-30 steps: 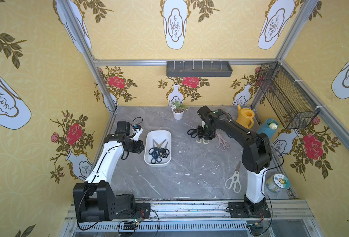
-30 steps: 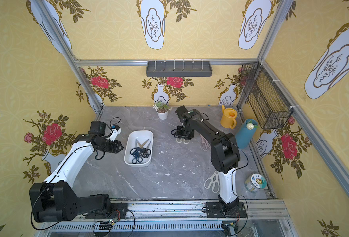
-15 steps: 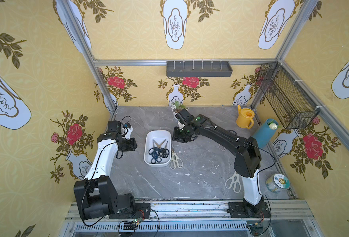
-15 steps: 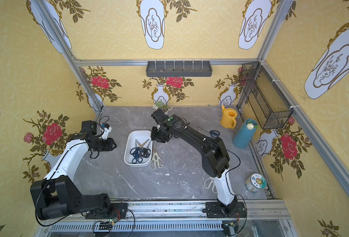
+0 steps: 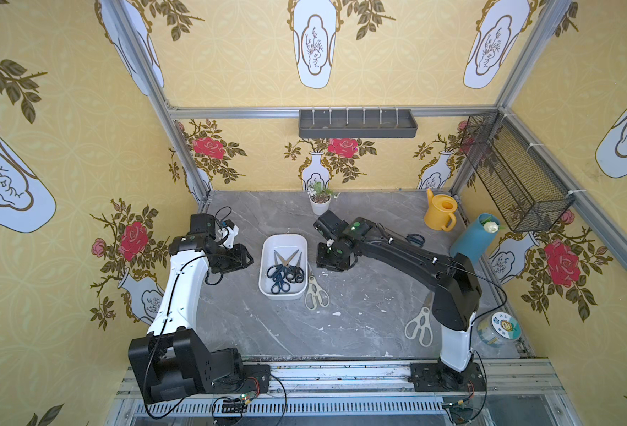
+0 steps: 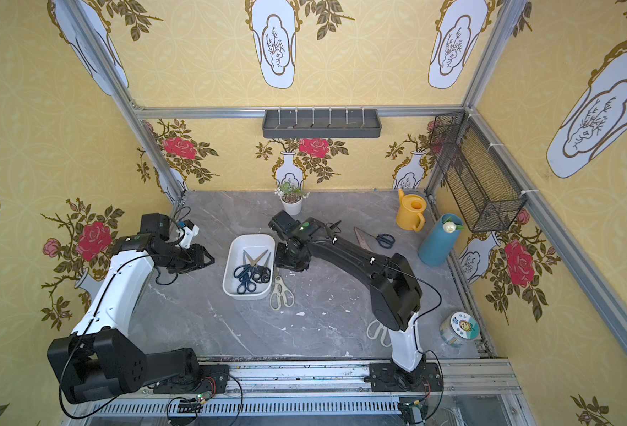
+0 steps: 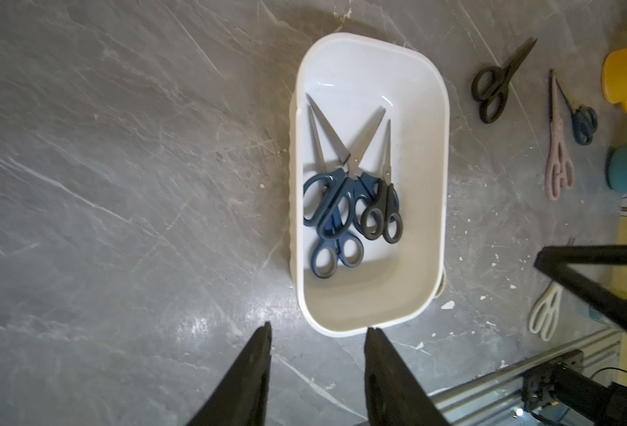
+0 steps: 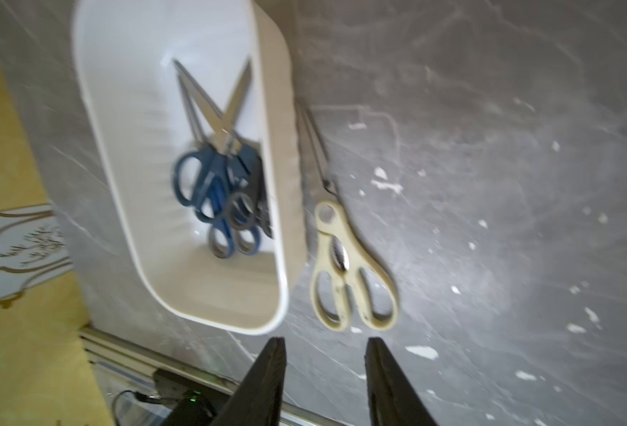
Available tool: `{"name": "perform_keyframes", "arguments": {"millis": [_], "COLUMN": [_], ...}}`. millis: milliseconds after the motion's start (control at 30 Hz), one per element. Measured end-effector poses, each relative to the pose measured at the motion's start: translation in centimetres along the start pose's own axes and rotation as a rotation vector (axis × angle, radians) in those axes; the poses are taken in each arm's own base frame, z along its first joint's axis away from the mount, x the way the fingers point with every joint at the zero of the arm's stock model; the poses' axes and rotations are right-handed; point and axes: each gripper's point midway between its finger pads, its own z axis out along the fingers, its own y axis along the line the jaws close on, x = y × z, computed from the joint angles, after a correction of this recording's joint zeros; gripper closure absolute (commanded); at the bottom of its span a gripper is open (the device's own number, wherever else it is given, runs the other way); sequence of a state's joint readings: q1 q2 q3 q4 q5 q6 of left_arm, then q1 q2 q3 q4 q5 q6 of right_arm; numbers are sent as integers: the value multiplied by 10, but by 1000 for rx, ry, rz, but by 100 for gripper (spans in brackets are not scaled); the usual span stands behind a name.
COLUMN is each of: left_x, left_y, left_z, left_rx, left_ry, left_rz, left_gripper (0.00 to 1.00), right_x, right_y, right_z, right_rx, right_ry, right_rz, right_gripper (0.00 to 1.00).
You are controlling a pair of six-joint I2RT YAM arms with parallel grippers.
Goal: Put the scissors into the storage box
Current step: Pick up the scissors from the center of the board.
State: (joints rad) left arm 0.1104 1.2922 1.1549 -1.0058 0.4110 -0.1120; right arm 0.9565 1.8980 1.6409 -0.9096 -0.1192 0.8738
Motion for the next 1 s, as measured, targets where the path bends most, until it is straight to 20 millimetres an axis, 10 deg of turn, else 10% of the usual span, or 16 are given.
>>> {"name": "perform_keyframes", "arguments": {"millis": [467, 1000], "left_x": [16, 22], "left_y": [10, -1], "left_z": [11, 4], "left_rx": [-139, -86], "left_ry": [28, -15], "left_rz": [6, 191], "left_gripper": [58, 50], "right_x": [43, 30], "right_y": [-15, -33], "right_z": [82, 106], "right_rx": [211, 247], "right_ry": [170, 203], "right_rz": [-125, -177], "right_gripper": [63, 69]}}
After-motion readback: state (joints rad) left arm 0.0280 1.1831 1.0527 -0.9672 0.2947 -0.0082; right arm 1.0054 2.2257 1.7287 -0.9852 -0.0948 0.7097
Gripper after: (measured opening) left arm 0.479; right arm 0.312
